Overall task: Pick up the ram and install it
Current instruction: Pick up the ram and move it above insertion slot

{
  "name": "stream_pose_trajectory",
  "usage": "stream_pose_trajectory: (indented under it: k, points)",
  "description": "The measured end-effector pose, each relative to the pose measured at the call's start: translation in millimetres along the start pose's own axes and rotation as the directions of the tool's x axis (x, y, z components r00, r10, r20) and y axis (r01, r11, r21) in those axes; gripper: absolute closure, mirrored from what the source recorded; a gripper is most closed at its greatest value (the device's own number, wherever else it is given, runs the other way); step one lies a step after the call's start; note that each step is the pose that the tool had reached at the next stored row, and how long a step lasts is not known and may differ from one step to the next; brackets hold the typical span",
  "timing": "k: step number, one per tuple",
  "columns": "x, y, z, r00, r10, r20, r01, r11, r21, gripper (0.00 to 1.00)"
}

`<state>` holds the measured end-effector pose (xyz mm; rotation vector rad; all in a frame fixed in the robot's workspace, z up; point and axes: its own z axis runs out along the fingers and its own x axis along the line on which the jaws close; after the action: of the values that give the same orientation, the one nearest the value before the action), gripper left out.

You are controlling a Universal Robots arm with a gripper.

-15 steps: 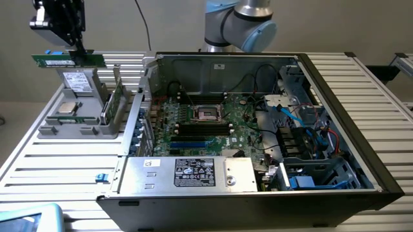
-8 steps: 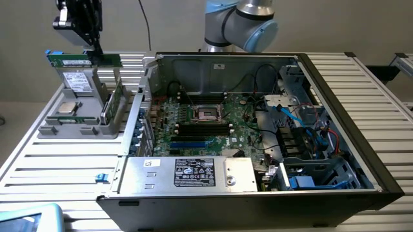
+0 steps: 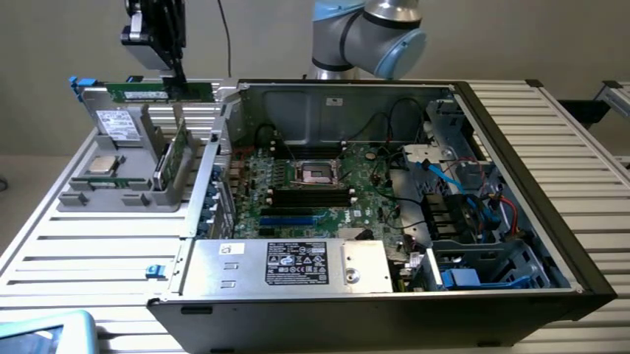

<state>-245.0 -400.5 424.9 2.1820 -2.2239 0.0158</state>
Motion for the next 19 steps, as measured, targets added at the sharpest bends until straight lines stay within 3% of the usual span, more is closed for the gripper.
stream_pose_trajectory:
  k: [19]
  points:
    - [-1.7,-86.4,3.6,1.0000,0.000,0.0004,0.000,1.0000,-0.0003,0.86]
